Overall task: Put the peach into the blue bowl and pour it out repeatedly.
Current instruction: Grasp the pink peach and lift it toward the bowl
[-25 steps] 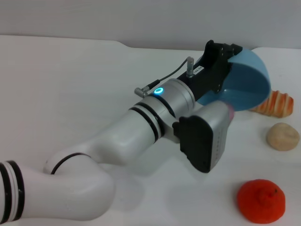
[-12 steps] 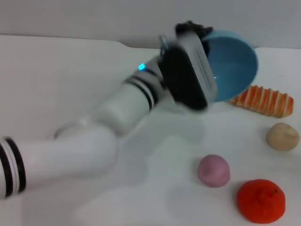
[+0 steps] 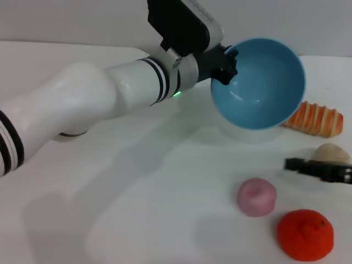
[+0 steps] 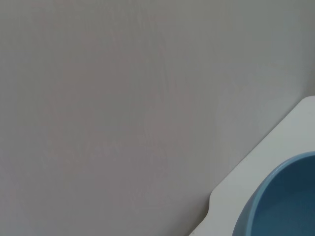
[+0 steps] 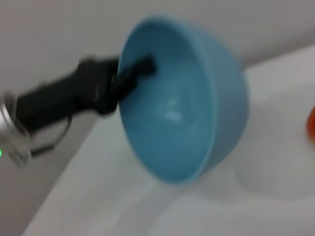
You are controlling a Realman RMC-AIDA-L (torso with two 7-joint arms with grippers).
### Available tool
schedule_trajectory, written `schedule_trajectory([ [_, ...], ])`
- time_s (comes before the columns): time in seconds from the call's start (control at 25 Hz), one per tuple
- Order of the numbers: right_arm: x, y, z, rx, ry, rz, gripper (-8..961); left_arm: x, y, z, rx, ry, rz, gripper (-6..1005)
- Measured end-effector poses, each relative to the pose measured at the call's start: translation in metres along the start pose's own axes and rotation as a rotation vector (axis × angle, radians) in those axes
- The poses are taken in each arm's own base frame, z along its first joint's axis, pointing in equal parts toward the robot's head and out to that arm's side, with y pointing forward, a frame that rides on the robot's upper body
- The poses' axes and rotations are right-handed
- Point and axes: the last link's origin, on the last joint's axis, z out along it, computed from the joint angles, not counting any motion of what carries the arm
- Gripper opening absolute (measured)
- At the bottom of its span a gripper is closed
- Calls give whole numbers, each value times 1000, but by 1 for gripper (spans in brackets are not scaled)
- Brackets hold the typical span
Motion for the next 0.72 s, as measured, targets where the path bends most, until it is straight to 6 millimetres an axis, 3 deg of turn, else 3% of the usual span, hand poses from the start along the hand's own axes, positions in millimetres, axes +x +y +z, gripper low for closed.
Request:
schedule_trajectory([
  [0.2,0,6,38,36,170,-34,373,-2,2,0,0,-5,-3,-1],
  [0.4,4,8,53,62,258,-48,367,-5,1,0,2,-12,-10,-1],
  [0.72,8,4,59,116,308,-34,357,-8,1,-1,4,-17,-14,-1],
])
